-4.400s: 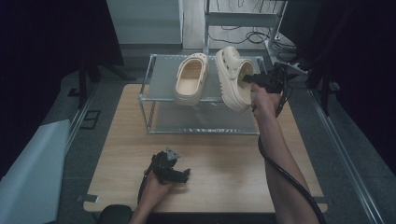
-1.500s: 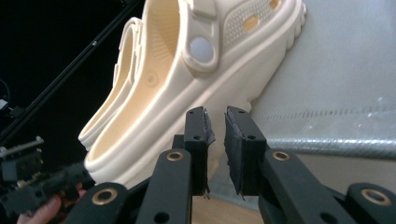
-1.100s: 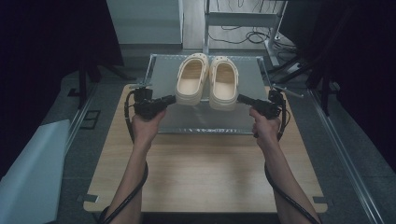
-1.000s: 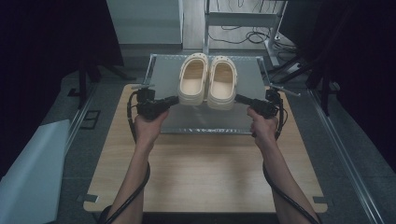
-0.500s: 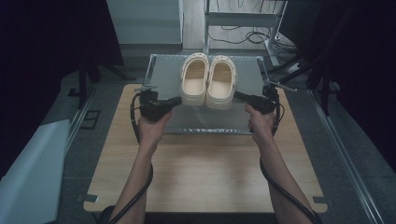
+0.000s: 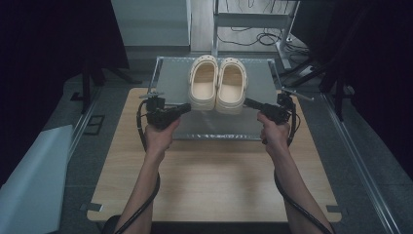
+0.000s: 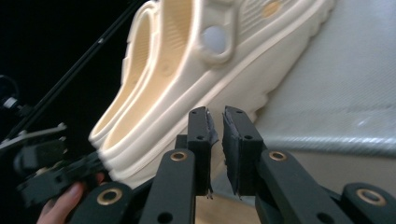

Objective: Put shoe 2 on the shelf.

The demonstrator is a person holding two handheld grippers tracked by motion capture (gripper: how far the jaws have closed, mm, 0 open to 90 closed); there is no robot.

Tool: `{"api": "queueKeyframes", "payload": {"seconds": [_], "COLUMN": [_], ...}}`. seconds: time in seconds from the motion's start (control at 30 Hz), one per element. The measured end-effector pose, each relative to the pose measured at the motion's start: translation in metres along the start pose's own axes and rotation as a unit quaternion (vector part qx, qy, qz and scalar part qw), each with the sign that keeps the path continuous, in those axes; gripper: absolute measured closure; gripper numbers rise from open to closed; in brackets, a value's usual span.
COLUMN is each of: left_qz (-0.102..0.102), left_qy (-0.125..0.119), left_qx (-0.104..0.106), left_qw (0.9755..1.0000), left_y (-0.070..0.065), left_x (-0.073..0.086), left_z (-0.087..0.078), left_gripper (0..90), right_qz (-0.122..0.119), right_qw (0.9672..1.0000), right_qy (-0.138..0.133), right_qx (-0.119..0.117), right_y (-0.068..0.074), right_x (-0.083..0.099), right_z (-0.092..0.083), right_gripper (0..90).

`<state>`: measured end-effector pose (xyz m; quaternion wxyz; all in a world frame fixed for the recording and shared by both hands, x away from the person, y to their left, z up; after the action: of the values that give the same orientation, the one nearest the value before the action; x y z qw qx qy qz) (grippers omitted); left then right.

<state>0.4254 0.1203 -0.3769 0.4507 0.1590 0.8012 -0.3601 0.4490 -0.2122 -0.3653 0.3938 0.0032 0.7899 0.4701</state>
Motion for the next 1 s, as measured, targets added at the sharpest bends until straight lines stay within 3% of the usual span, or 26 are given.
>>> {"api": "queueKeyframes", "payload": {"seconds": [0.3, 0.5, 0.67, 1.0], "left_qz": [0.002, -0.001, -0.013, -0.011], "left_qy": [-0.002, 0.000, 0.000, 0.010], "left_qx": [0.005, 0.003, 0.005, 0.003], "left_qw": [1.0000, 1.0000, 0.9999, 0.9999], "left_y": [-0.004, -0.004, 0.001, 0.007], "left_x": [0.001, -0.003, -0.003, 0.000], "left_z": [0.005, 0.013, 0.017, 0.015], "left_gripper": [84.0, 84.0, 81.1, 79.4], "right_qz": [-0.009, -0.009, 0.002, 0.017], "right_qw": [0.9999, 0.9999, 0.9998, 0.9996], "right_qy": [0.003, -0.012, -0.019, -0.020], "right_qx": [-0.014, 0.004, 0.003, 0.009], "right_y": [0.008, 0.005, -0.001, -0.009], "right_x": [0.012, 0.007, 0.001, -0.001], "right_z": [-0.009, -0.006, 0.001, 0.007], "right_gripper": [80.8, 82.2, 80.6, 79.5]}}
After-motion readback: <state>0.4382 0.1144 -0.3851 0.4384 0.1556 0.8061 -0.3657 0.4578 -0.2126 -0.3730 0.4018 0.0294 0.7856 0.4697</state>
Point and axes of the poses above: each handheld gripper's, and its own axes: z roughly forward along the jaws, x roughly out of its underside, y roughly to its left, the point moved 3 cm from there along z, roughly forward along the jaws, and after that the axes turned 5 degrees about z, right-handed, at the moved point
